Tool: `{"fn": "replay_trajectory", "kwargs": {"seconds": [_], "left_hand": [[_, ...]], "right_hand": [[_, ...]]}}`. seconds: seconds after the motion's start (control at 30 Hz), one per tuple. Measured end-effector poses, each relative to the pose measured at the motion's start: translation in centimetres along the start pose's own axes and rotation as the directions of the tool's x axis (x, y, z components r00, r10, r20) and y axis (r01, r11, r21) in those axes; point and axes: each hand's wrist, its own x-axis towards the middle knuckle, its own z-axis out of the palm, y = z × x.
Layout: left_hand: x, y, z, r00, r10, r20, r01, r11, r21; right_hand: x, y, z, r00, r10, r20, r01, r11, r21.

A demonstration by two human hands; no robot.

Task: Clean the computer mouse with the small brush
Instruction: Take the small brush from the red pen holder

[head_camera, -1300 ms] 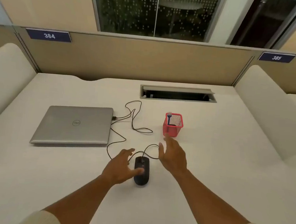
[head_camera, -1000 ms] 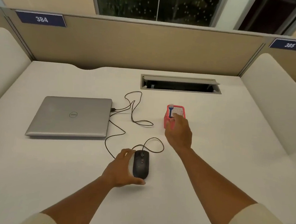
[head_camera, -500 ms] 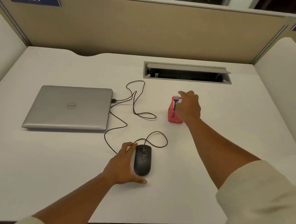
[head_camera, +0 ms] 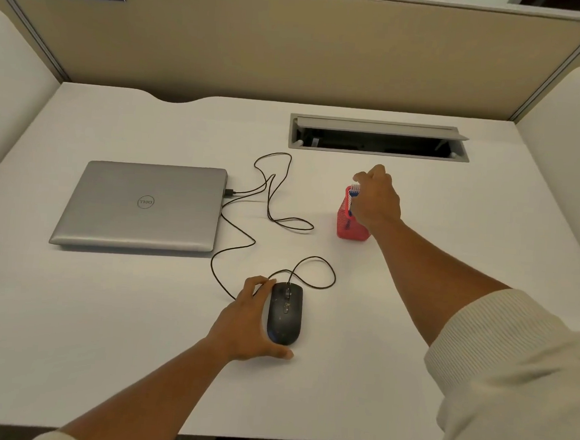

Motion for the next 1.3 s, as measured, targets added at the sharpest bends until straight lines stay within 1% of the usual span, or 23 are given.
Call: {"fn": "replay_trajectory", "kwargs": {"seconds": [0.17, 0.4, 0.5, 0.57, 0.7, 0.83, 0.93, 1.0, 1.13, 1.23, 1.3], "left_hand": [[0.2, -0.1, 0.1, 1.000, -0.002, 0.001, 0.002, 1.000, 0.005], [0.3, -0.2, 0.2, 1.000, 0.000, -0.003, 0.000, 1.000, 0.018], [0.3, -0.2, 0.3, 1.000, 0.006, -0.009, -0.006, 1.000, 0.017], [0.3, -0.3, 0.4, 1.000, 0.008, -0.014, -0.008, 1.000, 0.015], [0.2, -0.3, 0.5, 0.999, 0.025, -0.040, -0.025, 1.000, 0.002], [-0.2, -0.3, 0.7, 0.995, 0.060, -0.077, -0.061, 0.998, -0.018], [-0.7, -0.1, 0.9, 0.992, 0.074, -0.105, -0.079, 0.996, -0.040], [-1.2, 0.2, 1.1, 0.989, 0.080, -0.126, -0.087, 0.995, -0.056], [-2.4, 1.0, 1.7, 0.985, 0.080, -0.152, -0.091, 0.993, -0.069], [-3.6, 1.6, 2.1, 0.983, 0.074, -0.168, -0.088, 0.994, -0.073], [-4.5, 2.0, 2.4, 0.980, 0.064, -0.186, -0.079, 0.994, -0.070]], "right_hand": [[0.5, 0.0, 0.1, 1.000, 0.006, 0.000, -0.006, 1.000, -0.009], [0.1, -0.1, -0.1, 1.000, -0.022, 0.020, 0.023, 1.000, -0.020], [-0.2, 0.1, -0.3, 0.998, -0.062, 0.012, 0.063, 0.997, -0.039], [-0.4, 0.4, -0.4, 0.996, -0.088, 0.032, 0.089, 0.994, -0.056], [-0.8, 1.3, -0.7, 0.994, -0.039, 0.100, 0.044, 0.998, -0.047], [-0.9, 2.1, -1.3, 0.993, -0.047, 0.106, 0.050, 0.998, -0.023], [-0.9, 2.4, -2.5, 0.996, -0.065, 0.064, 0.061, 0.996, 0.059], [-1.0, 2.6, -3.5, 0.996, -0.092, 0.007, 0.091, 0.989, 0.120], [-1.6, 2.7, -5.4, 0.963, -0.180, -0.199, 0.228, 0.941, 0.252], [-2.2, 2.6, -6.6, 0.928, -0.240, -0.284, 0.316, 0.913, 0.259], [-2.8, 2.3, -7.2, 0.909, -0.278, -0.312, 0.359, 0.902, 0.242]]}}
